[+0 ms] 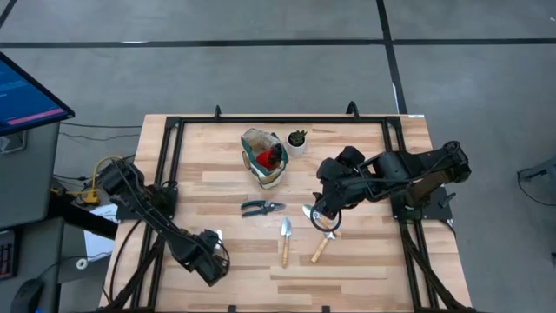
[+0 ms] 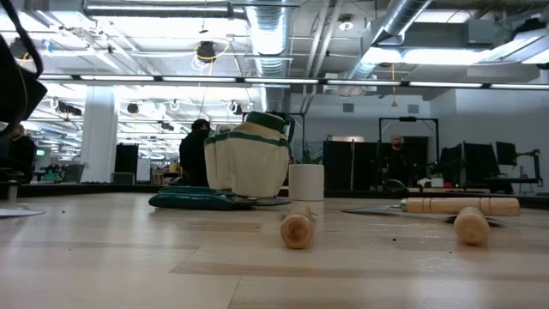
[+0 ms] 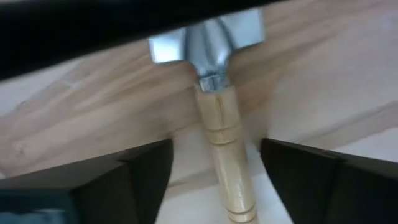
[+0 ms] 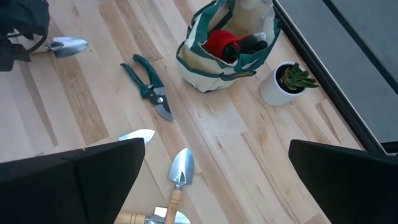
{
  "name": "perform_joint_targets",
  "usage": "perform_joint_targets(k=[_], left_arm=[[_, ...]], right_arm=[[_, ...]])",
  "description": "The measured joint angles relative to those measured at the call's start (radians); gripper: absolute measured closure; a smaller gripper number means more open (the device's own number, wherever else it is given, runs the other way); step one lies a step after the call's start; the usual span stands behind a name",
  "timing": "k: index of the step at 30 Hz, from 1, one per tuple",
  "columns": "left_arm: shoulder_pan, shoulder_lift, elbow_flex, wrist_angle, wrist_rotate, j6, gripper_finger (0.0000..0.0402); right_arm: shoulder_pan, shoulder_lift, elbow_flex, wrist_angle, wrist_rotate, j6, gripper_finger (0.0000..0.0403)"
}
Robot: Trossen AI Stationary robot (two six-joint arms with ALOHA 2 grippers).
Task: Pick & Place Garden tools in Gardening bag
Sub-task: Put the light brown trowel into the pocket of the white gardening bag
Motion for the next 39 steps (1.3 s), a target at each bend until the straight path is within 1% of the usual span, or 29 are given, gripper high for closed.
perform_joint_targets(k=[9, 12, 15, 19, 22, 25, 29, 35, 39], left_arm=[[0.000, -0.001, -0.001, 0.004, 0.004, 0.004, 0.0320], [0.000, -0.009, -0.002, 0.001, -0.010, 0.014, 0.0359], [-0.001, -0.025, -0.005, 0.003, -0.039, 0.014, 0.0361], [0.003, -0.075, -0.005, 0.003, -0.052, 0.012, 0.0361], [0.009, -0.135, -0.005, 0.003, -0.067, -0.003, 0.0361], [0.024, -0.221, -0.005, 0.005, -0.100, -0.016, 0.0361], [0.062, -0.375, -0.005, 0.012, -0.145, -0.007, 0.0361], [0.148, -0.626, -0.005, 0.032, -0.166, 0.019, 0.0361], [0.223, -0.765, -0.004, 0.076, -0.174, 0.016, 0.0356]], right_arm=[[0.000, 0.000, 0.000, 0.000, 0.002, 0.000, 0.0010], [0.000, 0.000, 0.000, 0.000, 0.002, 0.000, 0.0010], [0.000, 0.000, 0.000, 0.000, 0.002, 0.000, 0.0010], [0.000, 0.000, 0.000, 0.000, 0.004, -0.006, 0.0010], [0.000, 0.000, 0.000, 0.002, 0.019, -0.011, 0.0010], [0.000, 0.000, 0.000, 0.021, 0.038, -0.055, 0.0010], [-0.001, 0.000, 0.000, 0.108, 0.038, -0.192, 0.0010], [0.008, 0.001, 0.000, 0.314, 0.028, -0.470, 0.0010], [0.023, 0.009, -0.002, 0.454, 0.000, -0.657, 0.0010]])
